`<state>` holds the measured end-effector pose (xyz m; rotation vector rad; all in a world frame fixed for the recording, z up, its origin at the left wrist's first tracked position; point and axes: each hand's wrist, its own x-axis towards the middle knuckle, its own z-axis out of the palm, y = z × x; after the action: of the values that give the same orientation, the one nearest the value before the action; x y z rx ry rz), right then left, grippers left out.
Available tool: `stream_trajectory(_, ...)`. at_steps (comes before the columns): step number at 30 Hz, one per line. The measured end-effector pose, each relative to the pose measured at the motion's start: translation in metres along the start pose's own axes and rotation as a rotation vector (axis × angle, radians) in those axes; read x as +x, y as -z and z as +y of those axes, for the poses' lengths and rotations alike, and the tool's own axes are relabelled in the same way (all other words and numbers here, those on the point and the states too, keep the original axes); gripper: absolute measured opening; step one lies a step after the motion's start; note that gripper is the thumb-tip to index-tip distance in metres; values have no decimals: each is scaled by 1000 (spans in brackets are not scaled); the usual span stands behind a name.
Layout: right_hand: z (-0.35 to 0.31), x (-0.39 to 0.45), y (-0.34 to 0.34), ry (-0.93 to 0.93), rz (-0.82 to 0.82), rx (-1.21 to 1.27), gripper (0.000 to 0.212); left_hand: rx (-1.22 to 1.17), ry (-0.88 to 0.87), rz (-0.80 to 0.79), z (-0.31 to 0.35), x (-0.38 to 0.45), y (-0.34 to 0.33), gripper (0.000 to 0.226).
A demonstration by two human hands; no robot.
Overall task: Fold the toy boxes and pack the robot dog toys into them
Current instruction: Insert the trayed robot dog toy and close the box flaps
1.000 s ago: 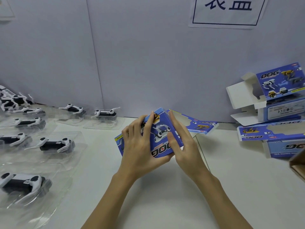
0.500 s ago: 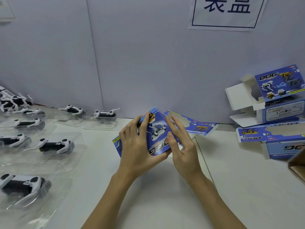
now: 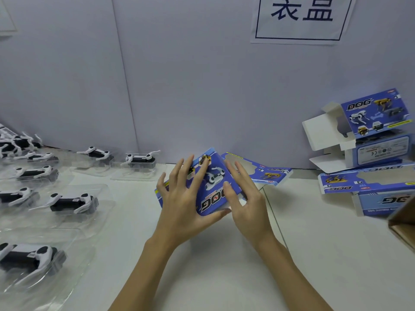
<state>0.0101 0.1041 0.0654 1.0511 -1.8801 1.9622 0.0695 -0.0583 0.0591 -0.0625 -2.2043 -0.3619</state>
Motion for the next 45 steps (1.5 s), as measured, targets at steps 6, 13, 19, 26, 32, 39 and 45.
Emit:
stream_trajectory(6,8,11,25,-224,309,-33,39,-301,290,-142,-14,-3,-4,108)
stream_trajectory(13,14,10,35,-62,-16,-435,85,-806,671,223,-23,6,5,54)
stream_trajectory(19,14,10,28,142,-84,-487,99,-951,832,228,-22,7,7,52)
stream_trajectory(26,5,11,27,-153,262,-213,79,-1023,706,50,-8,7,6,60)
stream_trajectory(32,5,12,25,-169,314,-44,60,-1065,654,-11,4,1,-3,49)
stream_trajectory(39,7,11,21,-198,283,16,33,-1118,742,18,-1,0,-7,53)
stream_trajectory(45,9,14,20,-206,31,-58,19,-1118,950,-6,-17,5,-2,56)
